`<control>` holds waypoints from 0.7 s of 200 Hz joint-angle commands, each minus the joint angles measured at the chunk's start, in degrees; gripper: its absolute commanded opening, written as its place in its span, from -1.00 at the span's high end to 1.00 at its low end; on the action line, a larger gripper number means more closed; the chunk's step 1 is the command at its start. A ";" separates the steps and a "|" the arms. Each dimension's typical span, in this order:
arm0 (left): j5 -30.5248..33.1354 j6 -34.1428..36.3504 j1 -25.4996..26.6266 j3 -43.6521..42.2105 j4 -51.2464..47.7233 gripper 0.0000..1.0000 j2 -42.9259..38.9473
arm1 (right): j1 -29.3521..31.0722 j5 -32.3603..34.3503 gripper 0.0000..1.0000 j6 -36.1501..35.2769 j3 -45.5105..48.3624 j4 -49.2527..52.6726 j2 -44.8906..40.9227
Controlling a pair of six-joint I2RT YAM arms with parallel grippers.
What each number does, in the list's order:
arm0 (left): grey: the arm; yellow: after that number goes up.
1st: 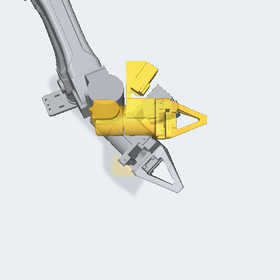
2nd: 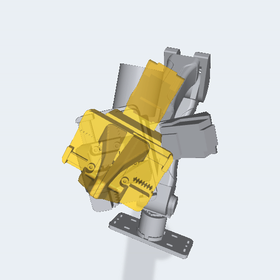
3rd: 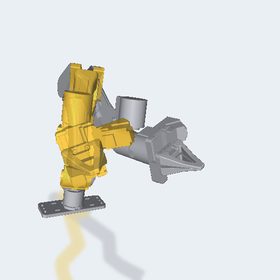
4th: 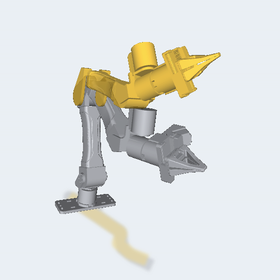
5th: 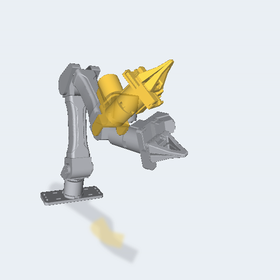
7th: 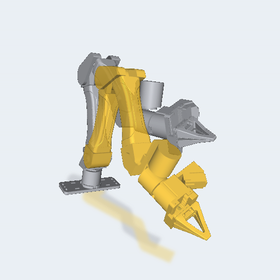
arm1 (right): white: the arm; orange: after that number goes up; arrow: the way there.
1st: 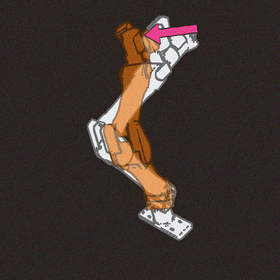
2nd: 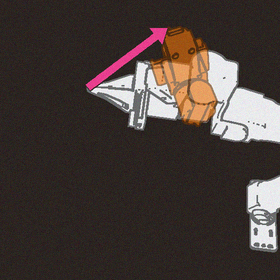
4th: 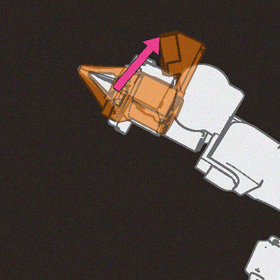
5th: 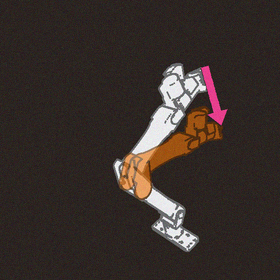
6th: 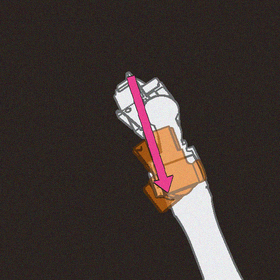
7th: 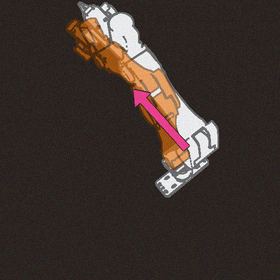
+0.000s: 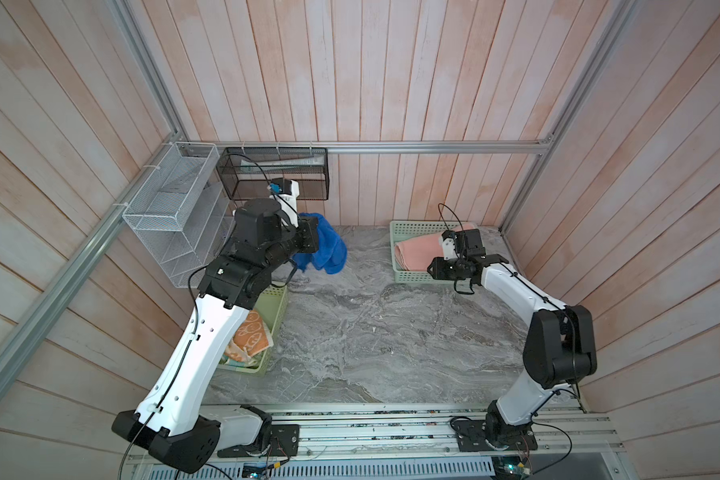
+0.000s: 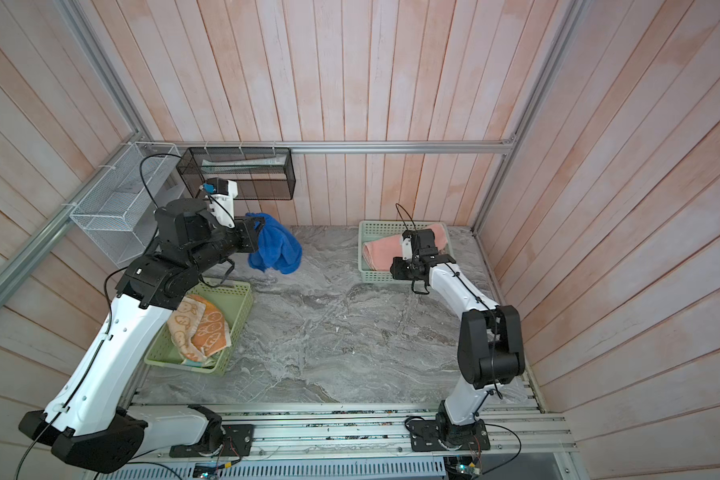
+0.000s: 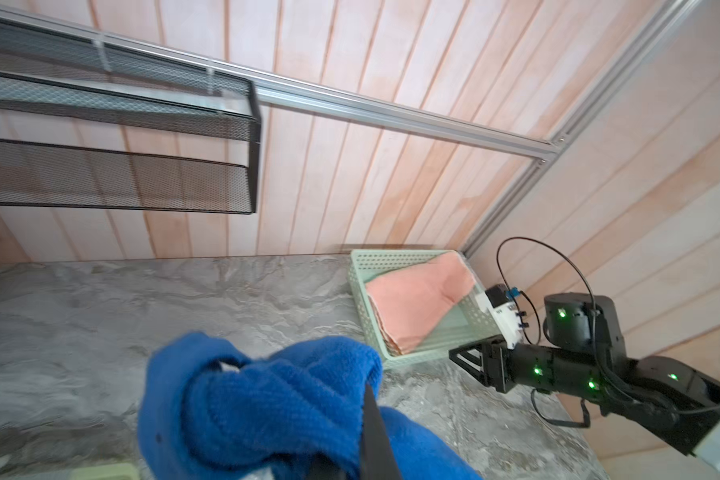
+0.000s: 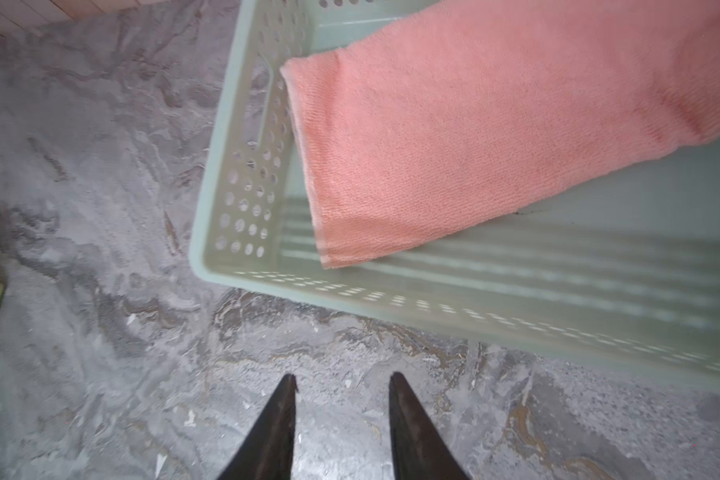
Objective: Fold and stack the towels
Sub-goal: 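Lift the blue towel with the left gripper and drop it on the table, then grasp the blue towel's corners with both grippers and lift it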
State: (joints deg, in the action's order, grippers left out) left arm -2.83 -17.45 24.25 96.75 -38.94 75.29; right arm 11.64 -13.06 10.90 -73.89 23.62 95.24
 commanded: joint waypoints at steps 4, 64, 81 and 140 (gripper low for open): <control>0.52 -1.91 0.45 -4.88 2.37 -0.02 0.87 | 0.34 -5.31 0.22 0.50 2.42 2.10 -6.00; 5.27 -8.99 -4.51 -22.60 0.98 -0.18 2.28 | 8.62 -3.95 0.23 6.01 11.52 2.34 -12.37; 2.85 -9.72 -4.07 -28.29 2.89 -0.11 2.45 | 13.97 -2.17 0.25 8.15 14.79 0.76 -11.70; -3.87 -12.70 -1.77 -42.64 9.12 -0.06 5.22 | 29.00 2.89 0.25 14.34 20.72 -3.51 -5.67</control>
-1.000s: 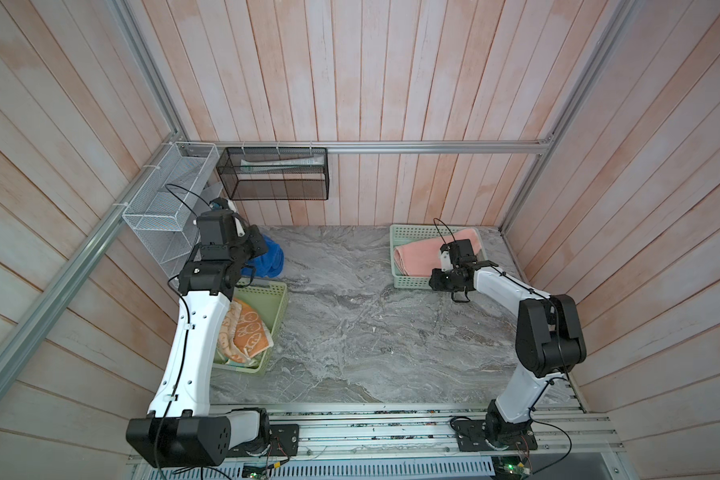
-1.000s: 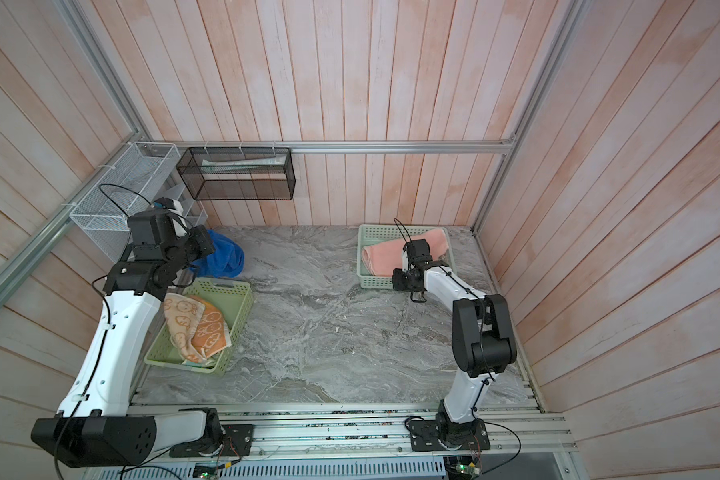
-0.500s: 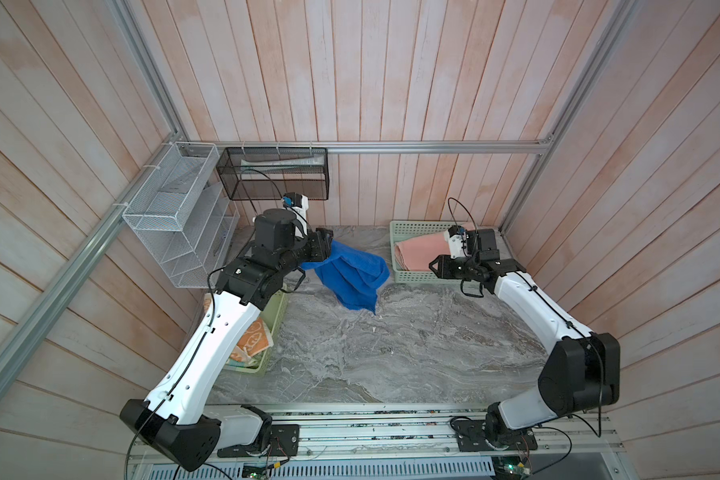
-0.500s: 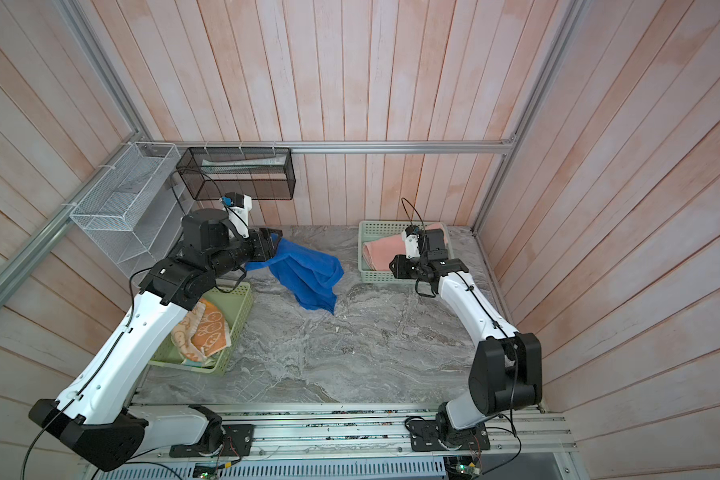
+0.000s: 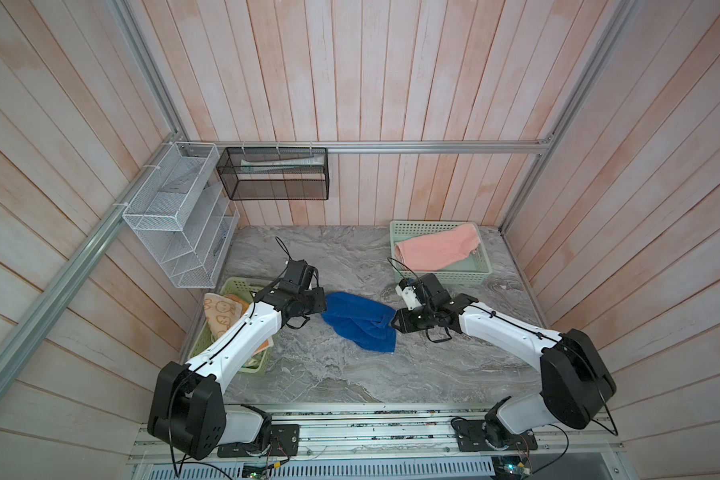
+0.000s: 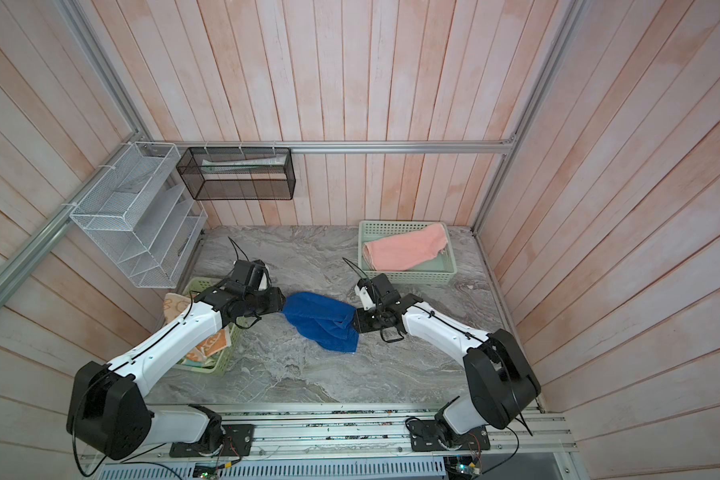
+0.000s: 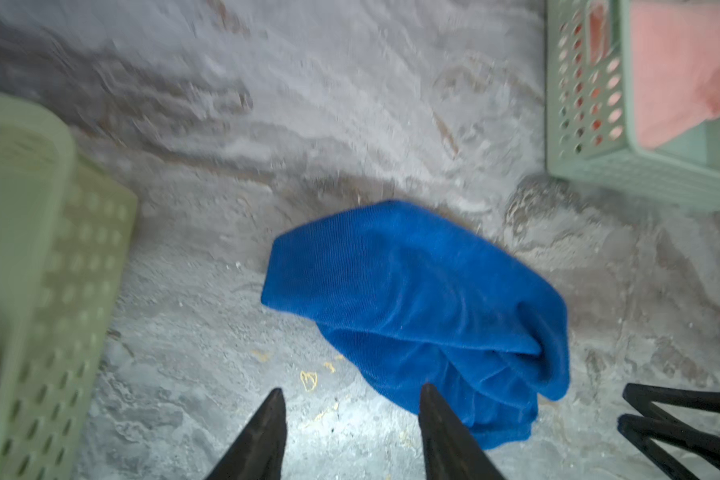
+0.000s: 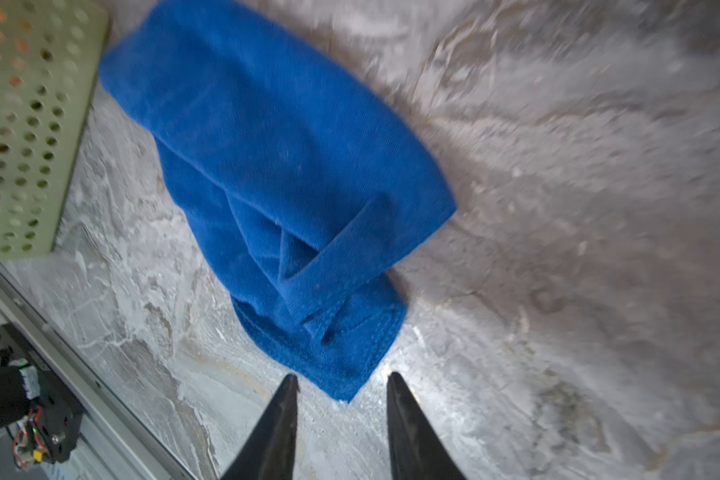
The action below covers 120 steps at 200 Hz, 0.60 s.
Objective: Fold and stack the towels
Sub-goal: 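Grasp the blue towel's corners with both grippers and lift it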
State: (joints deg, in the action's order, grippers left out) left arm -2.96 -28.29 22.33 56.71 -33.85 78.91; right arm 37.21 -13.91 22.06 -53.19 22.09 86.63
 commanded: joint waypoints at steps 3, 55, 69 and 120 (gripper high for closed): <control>-4.02 -1.92 0.17 -2.81 4.17 -0.06 1.87 | 4.00 3.99 0.25 3.04 -0.20 -1.84 3.78; -8.01 -4.40 2.17 -4.17 8.27 -0.06 5.58 | 7.21 7.03 0.22 2.30 -4.95 1.39 13.73; -9.07 -5.17 2.35 -4.41 9.23 -0.06 6.87 | 7.94 7.82 0.19 2.06 -6.03 2.46 15.15; -10.07 -7.34 2.42 -5.25 12.55 -0.09 11.51 | 9.46 10.01 0.64 0.88 -7.48 4.94 17.92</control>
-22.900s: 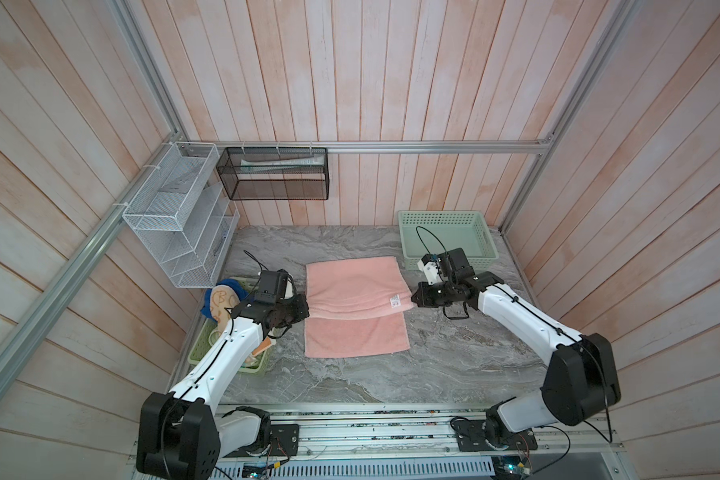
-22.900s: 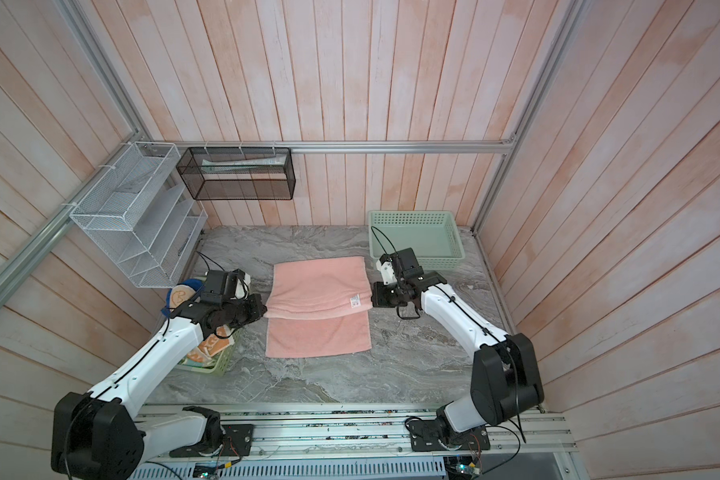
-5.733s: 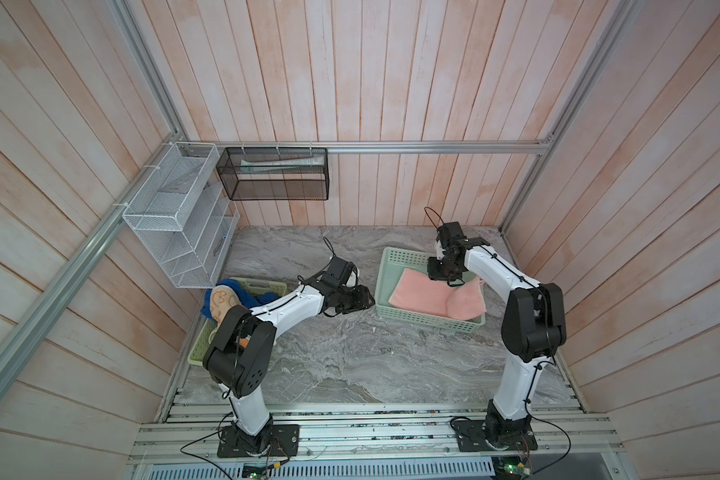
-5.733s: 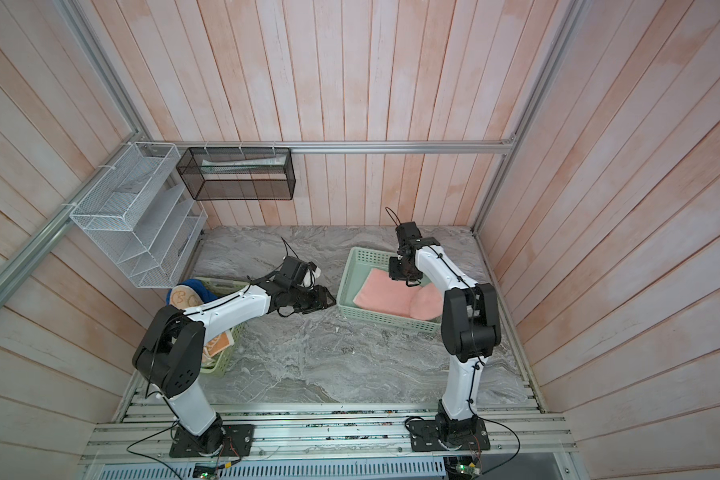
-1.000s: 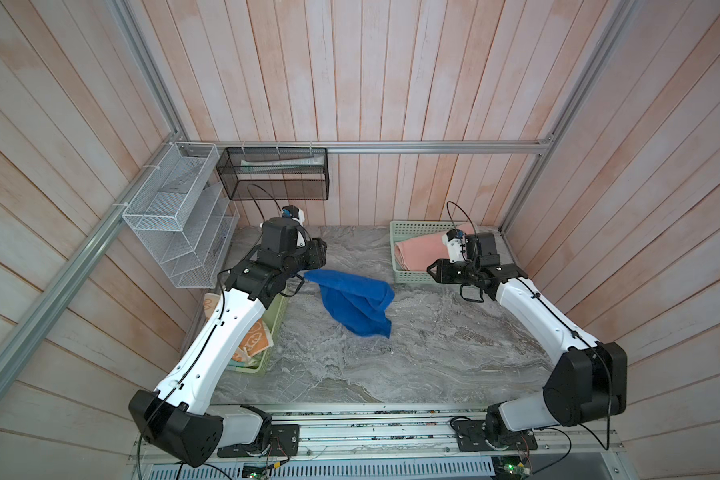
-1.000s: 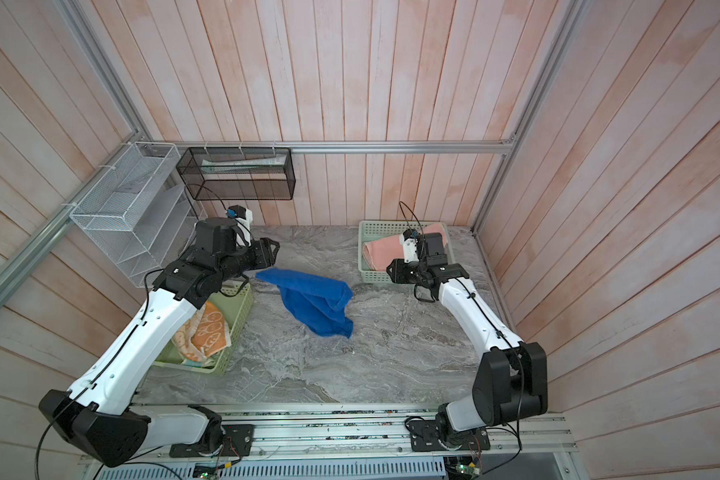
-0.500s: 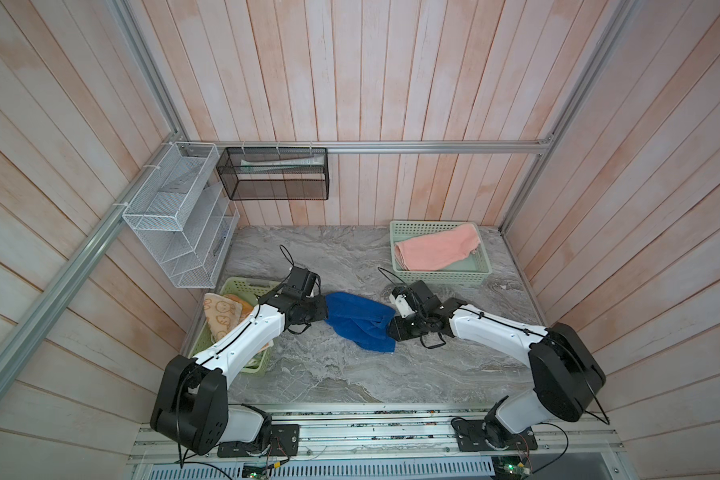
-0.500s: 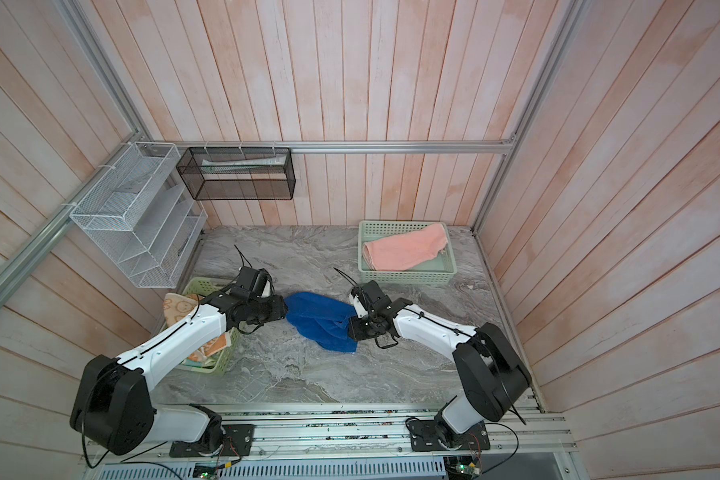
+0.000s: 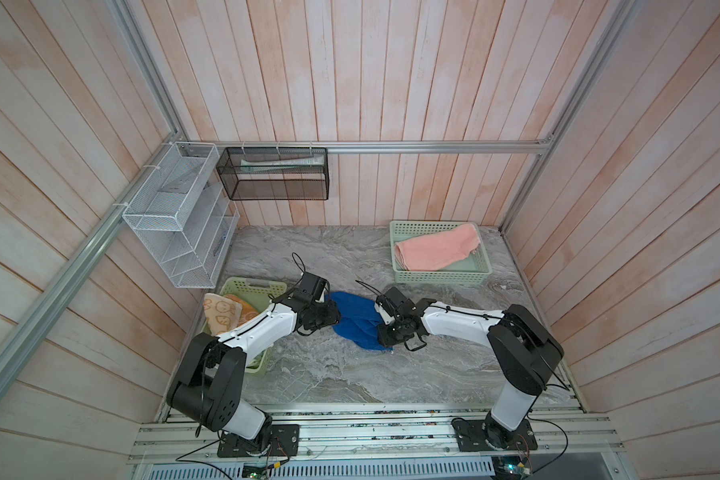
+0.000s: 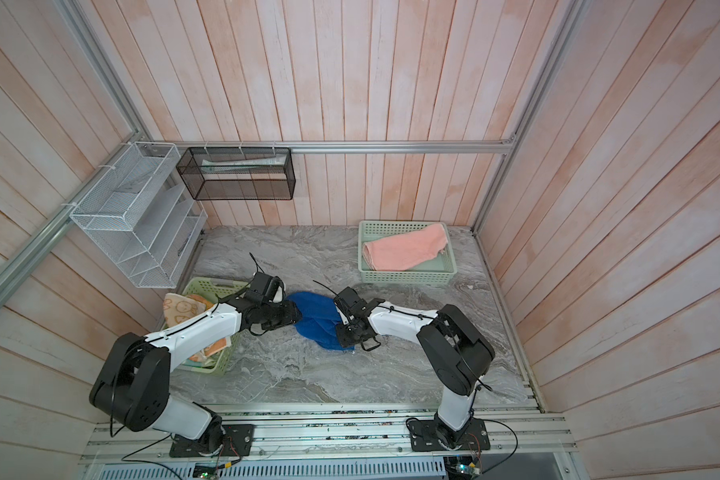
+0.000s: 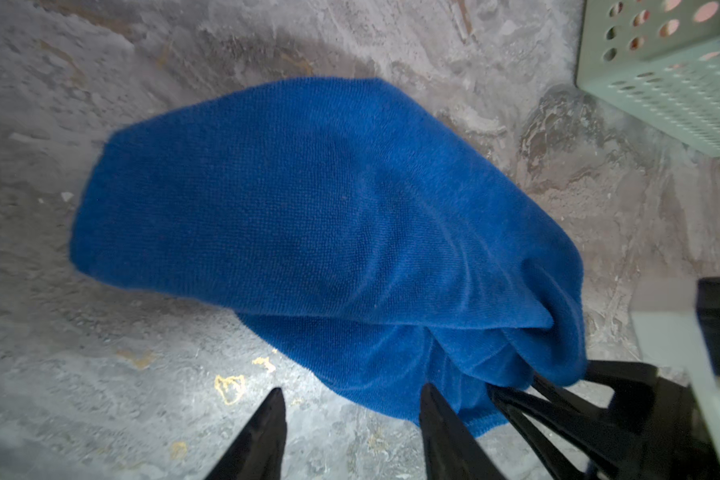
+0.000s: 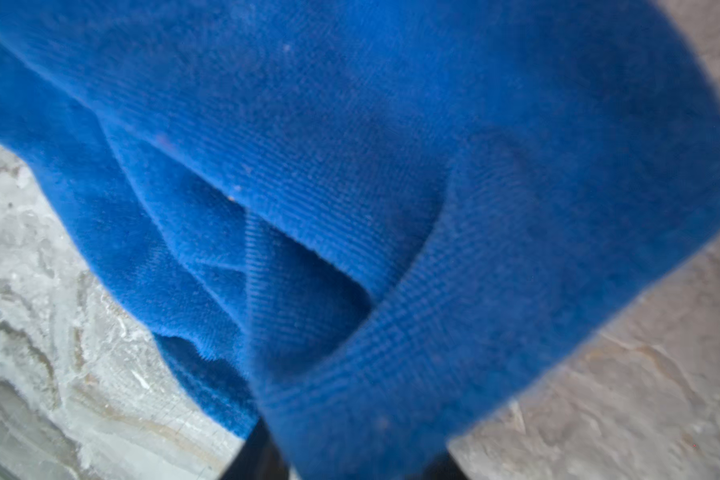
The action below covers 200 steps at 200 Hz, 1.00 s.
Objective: Fold and stack the towels
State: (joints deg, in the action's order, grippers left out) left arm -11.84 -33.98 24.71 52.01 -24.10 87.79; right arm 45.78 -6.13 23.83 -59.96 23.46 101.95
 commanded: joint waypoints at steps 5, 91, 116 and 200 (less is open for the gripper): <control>-1.28 -1.77 0.04 -0.27 2.94 -0.09 3.32 | 1.10 3.07 0.74 -1.09 -1.02 4.04 2.40; -6.86 -5.86 0.08 1.96 10.07 0.40 11.36 | 2.13 6.30 1.00 -2.93 -7.89 6.87 -11.81; -2.15 -3.41 0.08 6.80 3.16 1.00 7.59 | 2.03 9.24 1.00 -3.15 -10.28 9.61 -14.63; 2.58 5.23 0.44 27.42 -19.39 1.00 -1.54 | -8.96 -3.91 0.86 -1.30 -6.41 12.50 -26.39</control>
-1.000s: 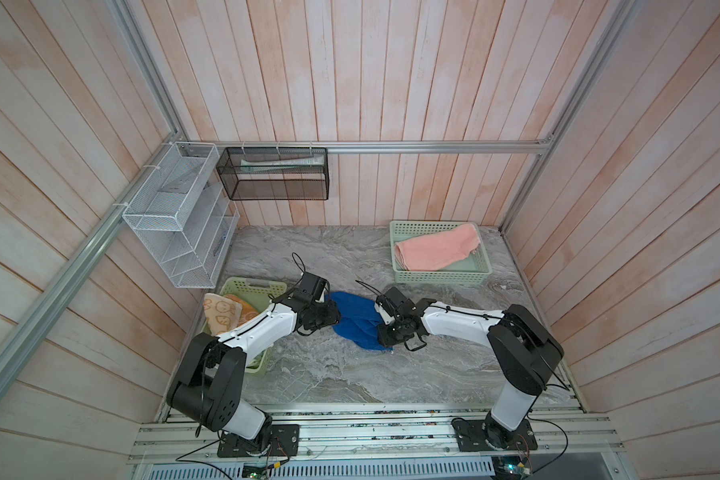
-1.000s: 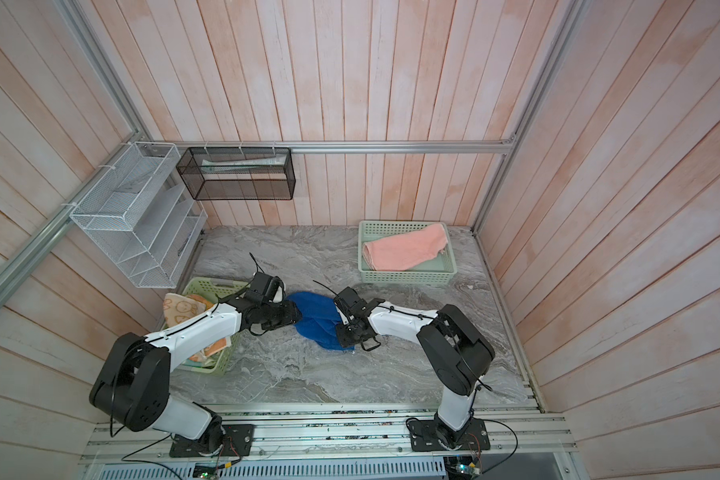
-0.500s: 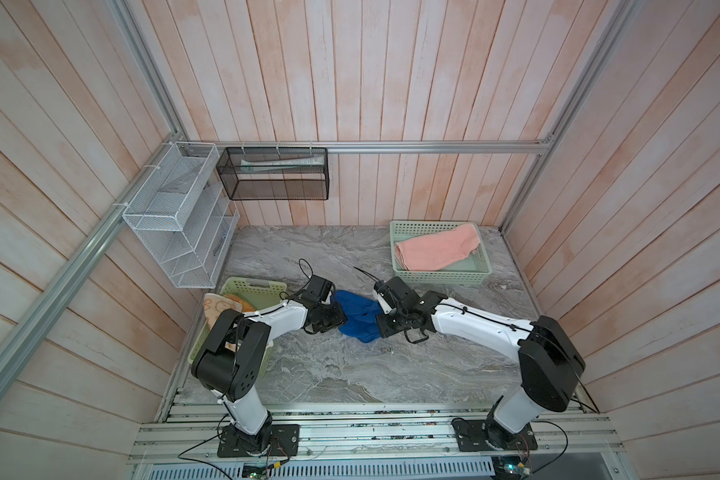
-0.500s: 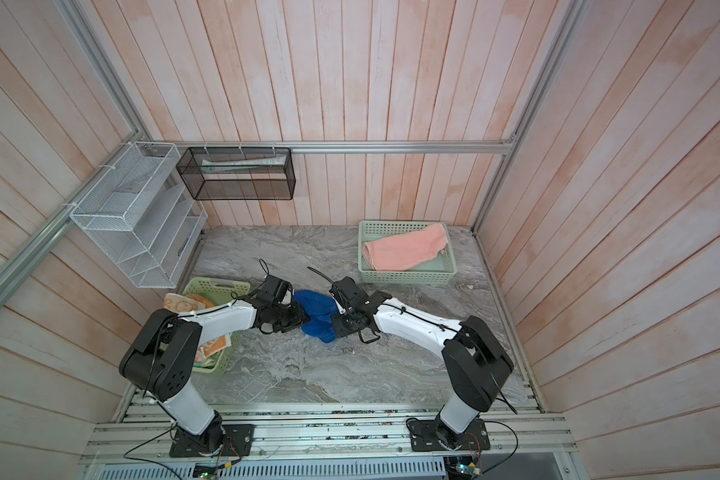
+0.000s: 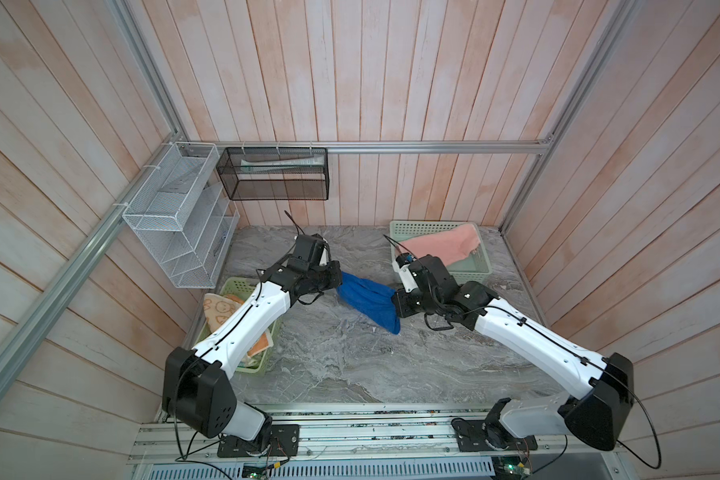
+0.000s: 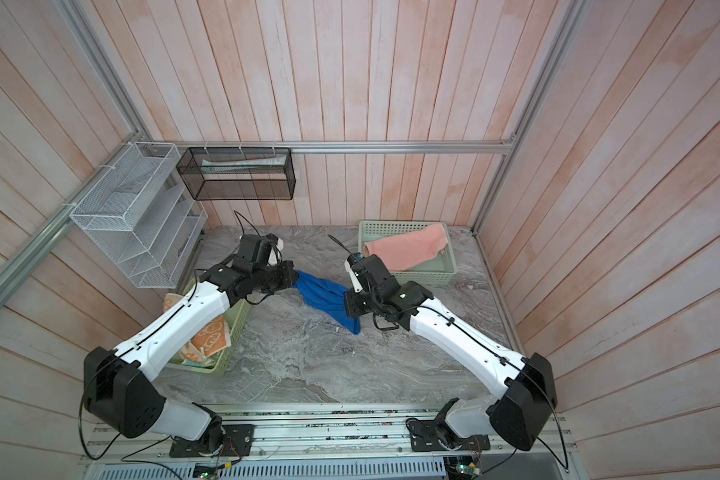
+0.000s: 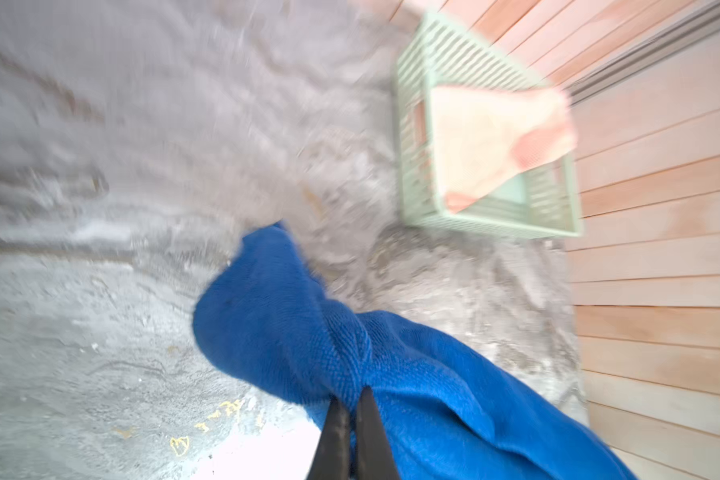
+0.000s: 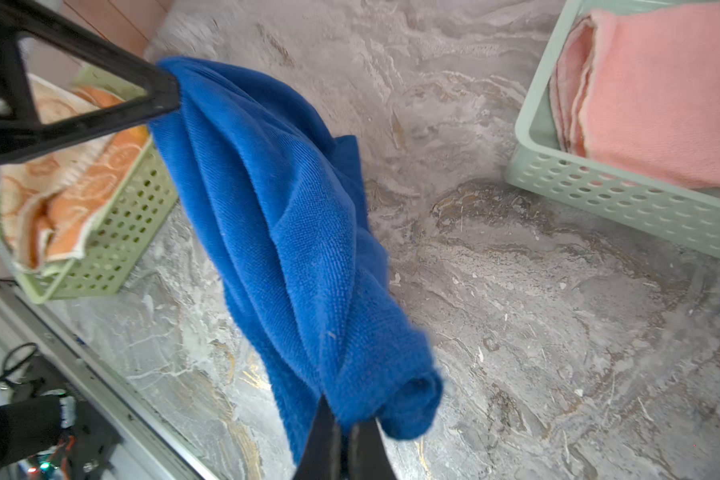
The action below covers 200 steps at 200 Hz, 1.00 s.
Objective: Fold and stack the towels
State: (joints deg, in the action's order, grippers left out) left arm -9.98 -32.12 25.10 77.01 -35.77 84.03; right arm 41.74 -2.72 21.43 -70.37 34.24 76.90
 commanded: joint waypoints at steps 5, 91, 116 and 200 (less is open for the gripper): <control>0.50 3.61 -0.07 3.02 -7.90 0.90 3.51 | -6.29 -8.49 0.79 1.24 5.23 1.76 -1.05; -0.39 -0.12 -2.21 -7.88 0.15 0.09 7.34 | -9.48 -11.67 0.30 0.45 16.40 -1.67 4.53; -5.92 -2.60 -3.63 -15.68 8.10 0.22 5.97 | -9.55 -11.04 0.30 -0.14 18.02 -5.85 6.23; -15.86 -9.09 -4.03 -21.76 19.89 -0.08 12.70 | -9.39 -7.98 0.26 -4.53 13.20 -10.64 19.74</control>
State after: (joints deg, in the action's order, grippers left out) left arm -22.28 -38.94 21.06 56.16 -21.12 94.98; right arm 32.16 -11.53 18.48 -54.02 25.47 94.02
